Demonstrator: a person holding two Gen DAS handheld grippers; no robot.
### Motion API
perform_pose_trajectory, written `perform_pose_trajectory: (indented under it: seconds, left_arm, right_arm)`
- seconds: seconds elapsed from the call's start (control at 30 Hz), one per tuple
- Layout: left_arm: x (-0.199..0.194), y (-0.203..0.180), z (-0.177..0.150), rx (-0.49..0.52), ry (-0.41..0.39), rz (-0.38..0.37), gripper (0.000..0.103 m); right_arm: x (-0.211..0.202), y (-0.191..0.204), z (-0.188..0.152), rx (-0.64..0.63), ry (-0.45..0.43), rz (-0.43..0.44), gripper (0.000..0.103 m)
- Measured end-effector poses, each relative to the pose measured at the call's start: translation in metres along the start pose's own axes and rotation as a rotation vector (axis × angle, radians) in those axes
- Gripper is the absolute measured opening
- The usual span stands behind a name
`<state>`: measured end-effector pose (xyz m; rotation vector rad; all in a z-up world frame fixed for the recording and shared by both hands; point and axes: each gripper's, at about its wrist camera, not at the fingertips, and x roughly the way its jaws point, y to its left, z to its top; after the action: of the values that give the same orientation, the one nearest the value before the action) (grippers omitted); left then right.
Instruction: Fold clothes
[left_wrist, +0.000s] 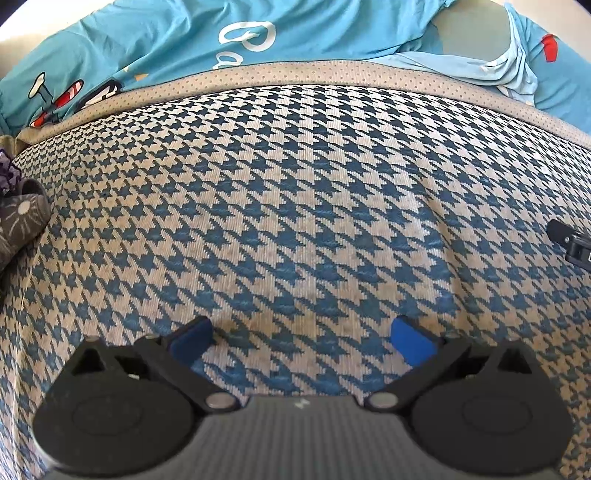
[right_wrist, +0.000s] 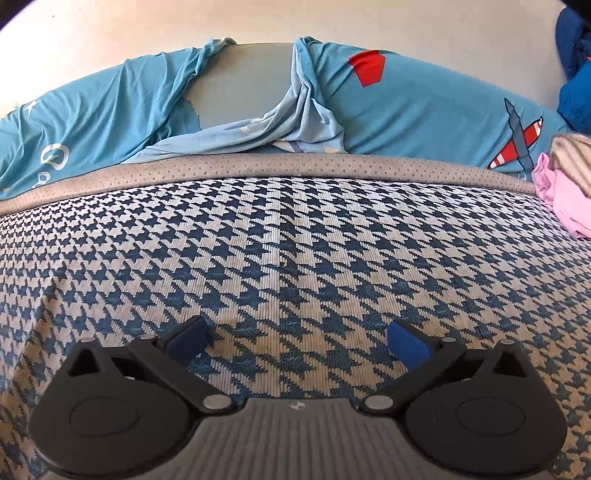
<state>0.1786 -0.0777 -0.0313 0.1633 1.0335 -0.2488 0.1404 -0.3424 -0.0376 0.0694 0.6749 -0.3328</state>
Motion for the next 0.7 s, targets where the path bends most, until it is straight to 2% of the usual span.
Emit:
perform_pose_trajectory:
  seconds: [0.7]
  left_arm:
    - [-0.0031, 0.0007, -0.0020, -0.020, -0.003, 0.004, 0.103]
  right_arm:
    - [-0.0071, -0.0020, -0.0053, -0.001, -0.014, 0.008, 0.103]
